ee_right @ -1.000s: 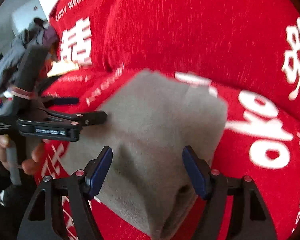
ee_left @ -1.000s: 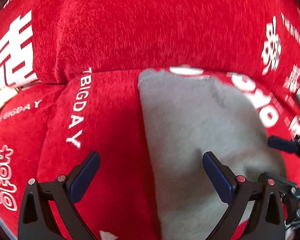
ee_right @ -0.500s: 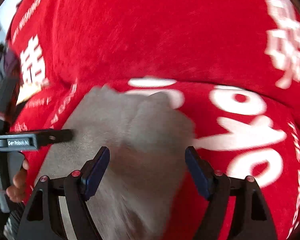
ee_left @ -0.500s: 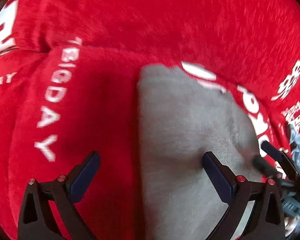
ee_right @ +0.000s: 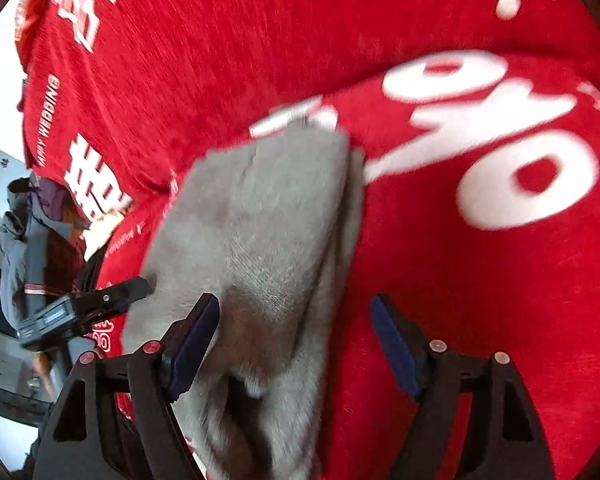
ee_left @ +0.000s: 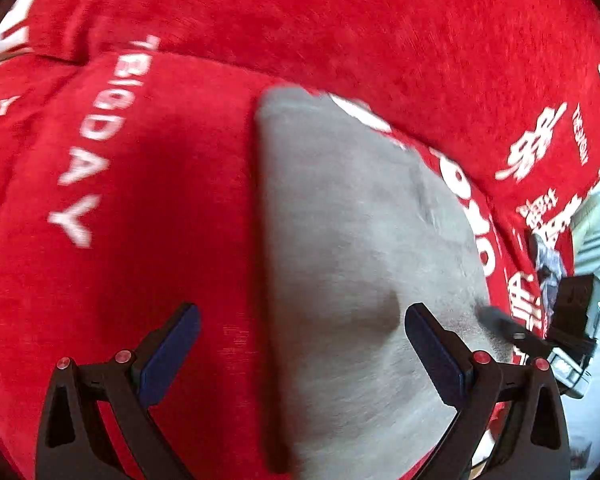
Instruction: Fold small clothes
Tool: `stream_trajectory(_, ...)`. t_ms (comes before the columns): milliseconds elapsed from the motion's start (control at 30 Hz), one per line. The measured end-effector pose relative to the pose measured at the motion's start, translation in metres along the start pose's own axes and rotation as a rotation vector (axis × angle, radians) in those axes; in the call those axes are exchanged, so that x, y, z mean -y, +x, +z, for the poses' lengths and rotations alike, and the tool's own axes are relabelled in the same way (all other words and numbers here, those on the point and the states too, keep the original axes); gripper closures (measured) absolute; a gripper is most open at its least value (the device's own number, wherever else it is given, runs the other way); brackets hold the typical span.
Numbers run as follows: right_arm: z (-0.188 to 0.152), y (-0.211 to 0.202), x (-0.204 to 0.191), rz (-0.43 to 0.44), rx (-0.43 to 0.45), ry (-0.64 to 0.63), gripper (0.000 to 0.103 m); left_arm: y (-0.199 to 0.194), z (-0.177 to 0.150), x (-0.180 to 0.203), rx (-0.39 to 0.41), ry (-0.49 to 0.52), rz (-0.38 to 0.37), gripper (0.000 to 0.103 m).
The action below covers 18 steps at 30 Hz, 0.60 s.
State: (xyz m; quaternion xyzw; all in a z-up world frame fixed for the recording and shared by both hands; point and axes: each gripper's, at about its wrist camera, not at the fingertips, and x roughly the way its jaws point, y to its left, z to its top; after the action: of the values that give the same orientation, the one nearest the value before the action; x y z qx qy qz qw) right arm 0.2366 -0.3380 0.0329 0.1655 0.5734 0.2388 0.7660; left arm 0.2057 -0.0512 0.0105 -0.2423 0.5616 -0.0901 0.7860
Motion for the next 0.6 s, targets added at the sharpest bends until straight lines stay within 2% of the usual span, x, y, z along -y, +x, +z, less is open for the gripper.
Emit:
stream_trajectory(67,0.0,0.007,-0.011,-0.021,0.048,-0.047,0.021,0.017,0.0,0.015,-0.024,0.034,0.028,0.001)
stream_trajectory(100,0.001,0.014,-0.018,-0.018,0.031,-0.065,0.021,0.019,0.0,0.022,-0.007,0.056,0.047,0.001)
stream_trajectory(133,0.002,0.019,-0.025,-0.037,0.031,-0.077,0.021,0.021,0.0,0.028,-0.001,0.076,0.049,0.012)
stream_trajectory(200,0.001,0.027,-0.042,-0.106,0.029,-0.148,0.024,0.022,-0.001,0.037,0.01,0.087,0.057,0.022)
stream_trajectory(233,0.001,0.028,-0.048,-0.129,0.029,-0.173,0.03,0.022,0.0,0.037,0.016,0.09,0.059,0.029)
stream_trajectory(267,0.001,0.027,-0.05,-0.126,0.029,-0.178,0.042,0.02,0.001,0.039,0.023,0.098,0.059,0.033)
stream_trajectory(333,0.002,0.02,-0.052,-0.101,0.04,-0.163,0.054,0.012,0.0,0.037,0.043,0.117,0.057,0.048)
stream_trajectory(433,0.001,0.013,-0.063,-0.128,0.056,-0.187,0.058,0.002,-0.002,0.037,0.062,0.144,0.072,0.056)
stream_trajectory(533,-0.002,0.006,-0.08,-0.164,0.078,-0.224,0.06,-0.005,-0.006,0.044,0.095,0.175,0.086,0.06)
stream_trajectory(600,-0.004,-0.002,-0.09,-0.154,0.094,-0.235,0.061,-0.015,-0.01,0.045,0.118,0.191,0.078,0.06)
